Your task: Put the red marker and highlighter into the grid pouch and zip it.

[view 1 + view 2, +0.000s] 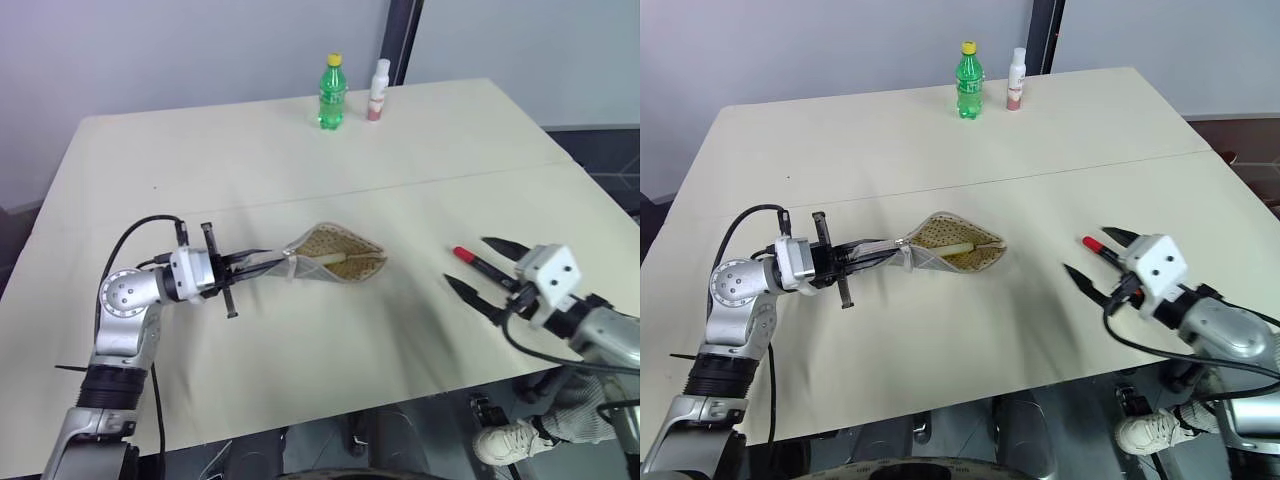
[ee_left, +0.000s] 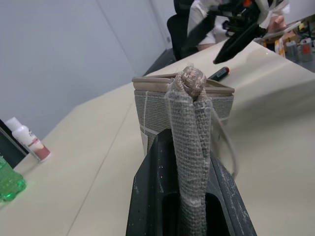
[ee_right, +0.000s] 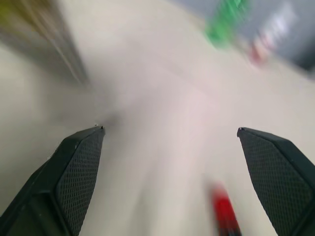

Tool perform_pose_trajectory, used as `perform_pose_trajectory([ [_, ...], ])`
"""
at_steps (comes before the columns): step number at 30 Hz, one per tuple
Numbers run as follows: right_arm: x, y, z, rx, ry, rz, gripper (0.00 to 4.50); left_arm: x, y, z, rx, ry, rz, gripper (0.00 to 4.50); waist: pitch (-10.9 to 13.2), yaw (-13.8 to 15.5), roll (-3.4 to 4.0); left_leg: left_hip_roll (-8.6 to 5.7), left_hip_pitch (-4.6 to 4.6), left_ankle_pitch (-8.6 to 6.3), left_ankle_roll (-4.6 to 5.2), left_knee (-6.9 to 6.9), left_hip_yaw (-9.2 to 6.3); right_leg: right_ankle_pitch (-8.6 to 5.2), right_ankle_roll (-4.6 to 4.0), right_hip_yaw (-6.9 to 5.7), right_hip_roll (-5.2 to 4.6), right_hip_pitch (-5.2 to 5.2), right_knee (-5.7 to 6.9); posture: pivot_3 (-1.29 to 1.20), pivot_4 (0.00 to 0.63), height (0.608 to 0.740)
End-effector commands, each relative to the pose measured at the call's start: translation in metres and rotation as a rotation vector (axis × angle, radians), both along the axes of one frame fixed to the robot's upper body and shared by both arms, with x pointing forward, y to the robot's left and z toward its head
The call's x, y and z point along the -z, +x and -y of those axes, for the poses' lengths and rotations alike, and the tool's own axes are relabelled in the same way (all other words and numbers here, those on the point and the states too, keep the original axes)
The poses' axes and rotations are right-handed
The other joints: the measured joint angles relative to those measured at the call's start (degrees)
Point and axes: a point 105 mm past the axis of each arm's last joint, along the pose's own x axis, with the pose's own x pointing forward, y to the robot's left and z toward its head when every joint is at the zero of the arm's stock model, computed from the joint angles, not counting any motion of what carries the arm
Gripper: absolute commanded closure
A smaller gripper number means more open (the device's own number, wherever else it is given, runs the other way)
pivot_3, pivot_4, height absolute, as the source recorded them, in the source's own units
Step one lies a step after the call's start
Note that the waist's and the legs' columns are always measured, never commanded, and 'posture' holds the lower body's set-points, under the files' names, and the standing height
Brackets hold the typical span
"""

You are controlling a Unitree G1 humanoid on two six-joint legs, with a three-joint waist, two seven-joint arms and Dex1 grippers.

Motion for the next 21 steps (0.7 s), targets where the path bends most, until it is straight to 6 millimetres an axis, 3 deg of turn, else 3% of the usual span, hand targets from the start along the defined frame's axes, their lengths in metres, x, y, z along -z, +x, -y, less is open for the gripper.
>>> perform_pose_trajectory([
  [1,0.009,0.002,0.031,0.123,0.030,-0.084,0.02,-0.004,0.002,0.004,0.018,0.013,0.034,4.50,-0.33,-0.30,0.91,0.41,-0.27,0.00,0.00,-0.03,0.02,0.43,0.06,-0.01,0.43,0.18,-0.80,0.00,0.150,0.740],
  [2,0.011,0.007,0.044,0.186,0.094,-0.104,0.02,-0.004,0.004,0.005,0.023,0.015,0.036,4.50,-0.44,-0.11,0.38,1.39,-1.00,0.02,0.01,-0.30,-0.01,1.25,-0.21,-0.02,0.94,0.35,-1.53,0.00,0.150,0.740],
  [3,0.012,0.011,0.053,0.231,0.144,-0.122,0.02,-0.004,0.004,0.006,0.024,0.015,0.037,4.50,-0.44,-0.05,-0.19,1.45,-0.68,0.13,0.00,-0.53,1.11,-0.34,-0.86,-0.16,0.08,0.39,1.55,0.00,0.150,0.740],
  [4,0.018,0.013,0.059,0.247,0.130,-0.150,0.02,-0.004,0.005,0.006,0.025,0.014,0.037,4.50,-0.16,0.04,-0.60,1.03,-0.12,0.21,0.06,-0.49,2.02,-3.21,0.20,0.26,-0.56,0.43,3.59,0.00,0.150,0.740],
  [6,0.025,0.017,0.066,0.263,0.128,-0.189,0.02,-0.004,0.006,0.006,0.024,0.013,0.039,4.50,-0.07,0.47,-0.31,-0.65,0.46,0.27,-0.04,-0.73,1.41,-3.58,0.37,0.81,-0.76,0.29,3.84,0.00,0.150,0.740],
  [7,0.027,0.020,0.069,0.278,0.151,-0.203,0.02,-0.004,0.005,0.006,0.025,0.012,0.039,4.50,-0.20,0.47,0.03,-0.84,0.54,0.33,-0.14,-0.70,0.80,-3.55,0.33,0.79,-0.70,0.41,3.78,0.00,0.150,0.740],
  [11,0.037,0.026,0.072,0.281,0.184,-0.264,0.02,-0.002,0.002,0.008,0.029,0.023,0.043,4.50,-0.13,-0.01,-0.08,-0.84,0.53,0.43,0.02,-0.63,0.43,-3.52,0.33,0.69,-0.30,0.52,3.74,0.00,0.150,0.740],
  [14,0.043,0.028,0.064,0.227,0.176,-0.306,0.87,-0.003,0.000,0.004,0.010,0.021,0.043,4.50,-0.12,-0.04,-0.12,-0.85,0.43,0.42,0.08,-0.56,0.48,-3.50,0.33,0.75,-0.28,0.45,3.72,0.00,0.150,0.740],
  [19,0.031,0.028,0.048,0.119,0.180,-0.273,3.44,-0.002,-0.003,0.003,0.001,0.022,0.042,4.50,-0.09,0.24,-0.16,-0.81,0.42,0.41,0.09,-0.52,0.45,-3.47,0.29,0.74,-0.23,0.43,3.73,0.00,0.150,0.740],
  [21,0.015,0.024,0.032,0.018,0.184,-0.225,4.10,-0.001,-0.003,0.002,-0.007,0.017,0.040,4.50,-0.09,0.37,-0.16,-0.80,0.39,0.41,0.09,-0.51,0.45,-3.47,0.29,0.74,-0.23,0.39,3.73,0.00,0.150,0.740],
])
